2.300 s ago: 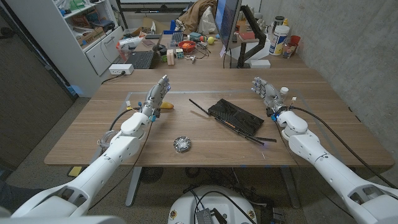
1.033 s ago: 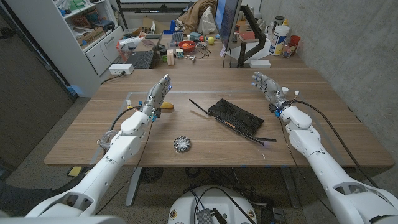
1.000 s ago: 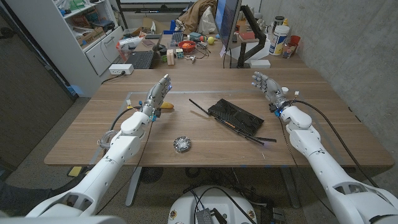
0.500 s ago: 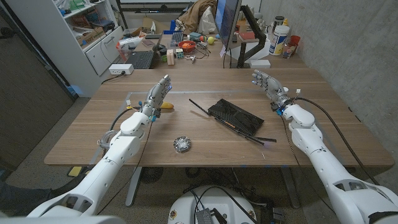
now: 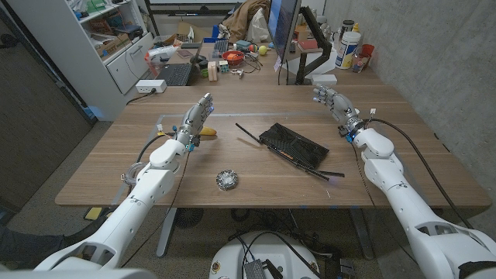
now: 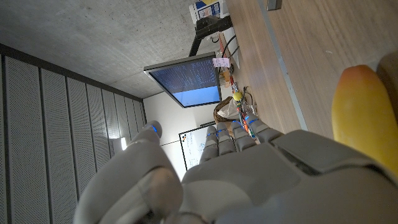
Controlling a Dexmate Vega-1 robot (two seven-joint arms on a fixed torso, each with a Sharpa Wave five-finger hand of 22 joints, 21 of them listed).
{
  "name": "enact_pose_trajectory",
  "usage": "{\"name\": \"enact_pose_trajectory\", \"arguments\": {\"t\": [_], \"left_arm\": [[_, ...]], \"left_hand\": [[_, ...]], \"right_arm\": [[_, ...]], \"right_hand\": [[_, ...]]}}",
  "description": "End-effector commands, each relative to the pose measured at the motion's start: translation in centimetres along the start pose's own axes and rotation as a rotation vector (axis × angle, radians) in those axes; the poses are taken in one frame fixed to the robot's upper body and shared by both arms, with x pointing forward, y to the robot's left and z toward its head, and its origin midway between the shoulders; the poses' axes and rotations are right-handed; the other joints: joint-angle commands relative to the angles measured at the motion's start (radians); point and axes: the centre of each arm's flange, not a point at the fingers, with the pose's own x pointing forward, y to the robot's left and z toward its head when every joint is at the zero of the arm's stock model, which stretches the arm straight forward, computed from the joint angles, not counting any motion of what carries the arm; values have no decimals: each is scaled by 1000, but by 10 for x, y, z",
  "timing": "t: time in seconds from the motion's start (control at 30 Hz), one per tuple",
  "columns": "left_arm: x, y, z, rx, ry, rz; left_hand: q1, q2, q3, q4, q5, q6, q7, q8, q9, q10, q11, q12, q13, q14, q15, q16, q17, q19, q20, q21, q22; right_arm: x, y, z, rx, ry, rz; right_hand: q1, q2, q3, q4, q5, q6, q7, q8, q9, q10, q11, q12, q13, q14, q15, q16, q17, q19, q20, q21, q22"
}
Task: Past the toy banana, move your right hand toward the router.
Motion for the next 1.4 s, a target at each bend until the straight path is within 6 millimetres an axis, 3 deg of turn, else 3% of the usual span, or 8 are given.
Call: {"name": "enact_pose_trajectory", "arguments": {"t": [0.03, 1.4], "left_arm": [[0, 1, 2, 3, -1, -4], [1, 4, 3, 11, 5, -15]], "left_hand": [[8, 4, 0, -3, 2, 6, 5, 4, 3, 8, 1, 4, 3, -2, 6, 7, 2, 0, -17, -1, 3], [13, 11, -2, -5, -1, 7, 3, 4, 3, 8, -2, 5, 3, -3, 6, 7, 1, 1, -12, -15, 3]], "right_arm": [[4, 2, 10, -38, -36, 41], [13, 18, 45, -190, -116, 171]], "right_hand": [[2, -5, 1, -7, 1, 4, -9, 7, 0, 5, -7, 1, 4, 8, -6, 1, 0, 8, -26, -5, 1], [-6, -9, 1, -13, -1, 7, -16, 10, -1, -4, -14, -3, 4, 3, -2, -7, -2, -2, -14, -42, 1]]}}
